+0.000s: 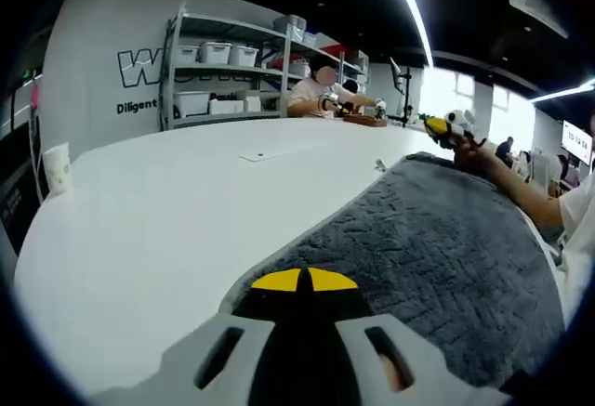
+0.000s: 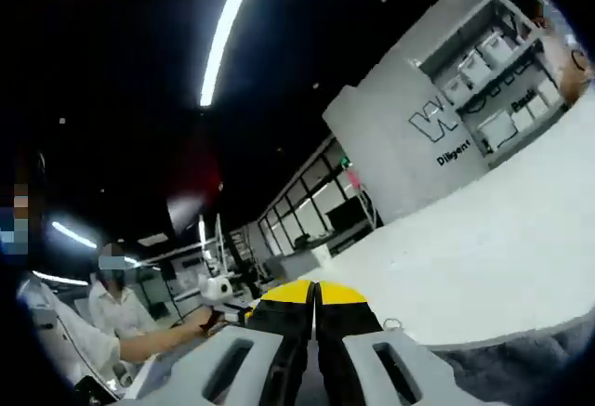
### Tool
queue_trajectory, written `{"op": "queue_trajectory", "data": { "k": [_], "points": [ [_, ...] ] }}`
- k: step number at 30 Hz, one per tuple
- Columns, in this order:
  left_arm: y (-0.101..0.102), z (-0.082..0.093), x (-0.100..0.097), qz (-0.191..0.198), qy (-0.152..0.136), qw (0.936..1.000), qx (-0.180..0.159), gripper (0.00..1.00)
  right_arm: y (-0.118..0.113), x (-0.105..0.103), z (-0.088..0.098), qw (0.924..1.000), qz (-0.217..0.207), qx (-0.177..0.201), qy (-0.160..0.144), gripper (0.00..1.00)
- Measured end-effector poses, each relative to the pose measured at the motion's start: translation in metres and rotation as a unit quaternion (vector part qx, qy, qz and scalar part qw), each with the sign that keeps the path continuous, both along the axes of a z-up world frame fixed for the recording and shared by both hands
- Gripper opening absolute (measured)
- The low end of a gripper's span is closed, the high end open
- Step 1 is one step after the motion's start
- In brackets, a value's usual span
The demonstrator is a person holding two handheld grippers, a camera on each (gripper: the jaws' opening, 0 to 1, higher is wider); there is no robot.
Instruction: Open the folded towel by lifting each exposed corner and separating the folded layers until the towel lies flat within the target outline without major curled edges
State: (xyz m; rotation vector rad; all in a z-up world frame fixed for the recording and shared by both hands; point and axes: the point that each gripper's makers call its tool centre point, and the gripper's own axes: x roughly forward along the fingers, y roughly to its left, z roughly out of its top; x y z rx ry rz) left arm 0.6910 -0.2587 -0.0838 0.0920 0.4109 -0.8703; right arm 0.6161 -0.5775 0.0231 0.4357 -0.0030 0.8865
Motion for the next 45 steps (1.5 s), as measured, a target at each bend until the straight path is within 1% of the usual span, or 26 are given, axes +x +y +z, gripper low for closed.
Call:
{"op": "queue_trajectory", "data": {
  "k": [1,2,3,4,5,7,9,11,13,16,21,23,24,26,28,30,31,32,33,34,35,37,38,39,41,45],
  "points": [
    [0.0,0.0,0.0,0.0,0.0,1.0,0.0,0.01,0.0,0.001,-0.002,0.9999,-0.01,0.001,0.008,0.0],
    [0.0,0.0,-0.001,0.0,0.001,1.0,-0.001,0.01,-0.006,0.009,-0.003,0.9999,-0.011,-0.002,0.01,0.0],
    [0.0,0.0,-0.001,0.001,0.002,1.0,-0.001,0.01,-0.006,0.01,-0.005,0.9998,-0.012,-0.013,0.013,0.0],
    [0.0,0.0,-0.001,0.002,0.003,1.0,-0.002,0.01,-0.013,0.018,-0.007,0.9996,-0.017,-0.022,0.011,0.0],
    [0.0,0.0,-0.001,0.002,0.002,1.0,-0.002,0.01,-0.015,0.02,-0.007,0.9995,-0.021,-0.024,0.007,0.0],
    [0.0,0.0,-0.001,0.002,0.002,1.0,-0.001,0.01,-0.017,0.025,-0.009,0.9998,-0.013,-0.015,0.007,0.0],
    [0.0,0.0,-0.001,0.002,0.001,1.0,-0.002,0.01,-0.018,0.03,-0.013,0.9998,-0.004,-0.008,0.019,0.0],
    [0.0,-0.001,-0.001,0.002,0.0,1.0,-0.005,0.01,-0.018,0.03,-0.017,0.9996,-0.008,-0.02,0.02,0.0],
    [0.001,-0.001,-0.001,0.003,-0.001,1.0,-0.006,0.01,-0.022,0.033,-0.015,0.9996,-0.012,-0.018,0.017,0.0],
    [0.001,-0.001,-0.001,0.005,-0.001,0.9999,-0.009,0.01,-0.015,0.021,-0.013,0.9997,-0.014,-0.018,0.012,0.0],
    [0.001,-0.001,-0.003,0.005,-0.001,1.0,-0.008,0.01,-0.017,0.031,-0.023,0.9983,-0.022,-0.052,0.017,0.0],
    [0.0,-0.001,-0.004,0.004,-0.003,1.0,-0.006,0.01,-0.023,0.036,-0.031,0.9957,-0.034,-0.082,0.026,0.0],
    [0.0,-0.001,-0.005,0.004,-0.003,1.0,-0.005,0.01,-0.027,0.037,-0.032,0.9944,-0.033,-0.096,0.028,0.0],
    [0.0,-0.001,-0.005,0.003,-0.004,1.0,-0.007,0.01,-0.043,0.043,-0.028,0.9901,-0.059,-0.127,0.015,0.0],
    [0.001,-0.001,-0.005,0.003,-0.003,0.9999,-0.009,0.01,-0.058,0.04,-0.025,0.9879,-0.076,-0.133,0.024,0.0],
    [0.0,0.0,-0.006,0.004,-0.001,1.0,-0.007,0.01,-0.076,0.037,-0.028,0.9857,-0.088,-0.136,0.048,0.0],
    [0.0,0.0,-0.006,0.006,0.0,1.0,-0.003,0.01,-0.093,0.036,-0.028,0.9817,-0.102,-0.156,0.039,0.0],
    [-0.001,0.0,-0.006,0.007,0.001,1.0,-0.001,0.01,-0.104,0.034,-0.03,0.9783,-0.11,-0.171,0.039,0.0],
    [-0.001,0.0,-0.005,0.008,0.001,1.0,0.001,0.01,-0.124,0.033,-0.034,0.9726,-0.127,-0.188,0.049,0.0],
    [0.0,0.0,-0.005,0.008,0.002,1.0,0.002,0.01,-0.132,0.031,-0.037,0.9717,-0.133,-0.185,0.063,0.0],
    [0.0,0.0,-0.004,0.007,0.003,1.0,0.001,0.01,-0.142,0.029,-0.038,0.9757,-0.129,-0.155,0.086,0.0],
    [0.001,0.0,-0.003,0.007,0.007,0.9999,-0.006,0.01,-0.148,0.023,-0.036,0.9809,-0.118,-0.129,0.085,0.0],
    [0.001,0.0,-0.002,0.007,0.007,0.9999,-0.006,0.01,-0.154,0.022,-0.04,0.9793,-0.123,-0.133,0.09,0.0],
    [0.001,0.0,-0.002,0.007,0.007,0.9999,-0.006,0.01,-0.164,0.023,-0.049,0.9732,-0.14,-0.147,0.109,0.0],
    [0.001,0.0,-0.001,0.007,0.004,1.0,-0.001,0.01,-0.169,0.022,-0.065,0.9656,-0.139,-0.188,0.114,0.0],
    [0.001,0.0,-0.001,0.007,0.003,1.0,-0.001,0.01,-0.168,0.031,-0.076,0.9707,-0.113,-0.167,0.13,0.0]
  ]
}}
